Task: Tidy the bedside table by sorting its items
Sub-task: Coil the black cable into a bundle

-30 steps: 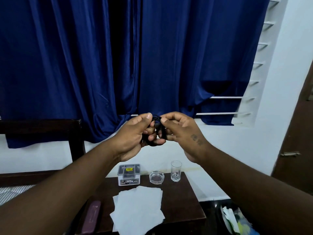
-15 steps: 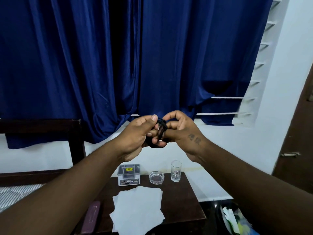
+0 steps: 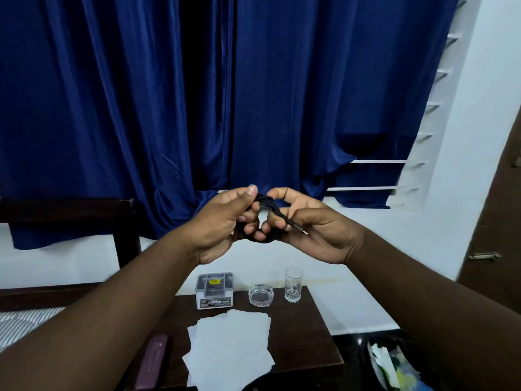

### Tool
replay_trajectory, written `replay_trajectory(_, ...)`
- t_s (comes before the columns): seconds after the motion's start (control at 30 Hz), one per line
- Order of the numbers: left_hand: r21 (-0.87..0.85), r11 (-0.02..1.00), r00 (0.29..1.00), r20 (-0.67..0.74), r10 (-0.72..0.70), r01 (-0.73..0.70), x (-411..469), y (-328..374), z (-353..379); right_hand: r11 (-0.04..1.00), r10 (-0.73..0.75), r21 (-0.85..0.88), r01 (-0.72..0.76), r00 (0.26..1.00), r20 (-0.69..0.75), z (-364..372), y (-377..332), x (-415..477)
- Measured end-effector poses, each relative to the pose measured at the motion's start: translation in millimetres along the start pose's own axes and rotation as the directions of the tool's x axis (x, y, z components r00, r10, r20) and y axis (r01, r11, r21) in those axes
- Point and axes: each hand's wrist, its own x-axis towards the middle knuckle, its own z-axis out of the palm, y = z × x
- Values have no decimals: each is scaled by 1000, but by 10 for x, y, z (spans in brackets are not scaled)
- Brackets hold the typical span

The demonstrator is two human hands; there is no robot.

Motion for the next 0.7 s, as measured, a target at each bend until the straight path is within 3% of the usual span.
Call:
replay_trajectory(0.2, 58, 998, 1000, -4, 24, -24, 21, -31, -35, 989, -16, -149, 0, 994, -112, 48, 33, -23)
replay_trajectory(0.4, 144, 988, 999, 5, 53, -53, 27, -58, 45, 890, -210, -455, 37, 918, -336, 146, 160, 29)
replay_trajectory(0.7, -15, 1000, 997, -75, 23, -24, 74, -115, -7, 876, -243, -480, 41, 898, -367, 96, 178, 8)
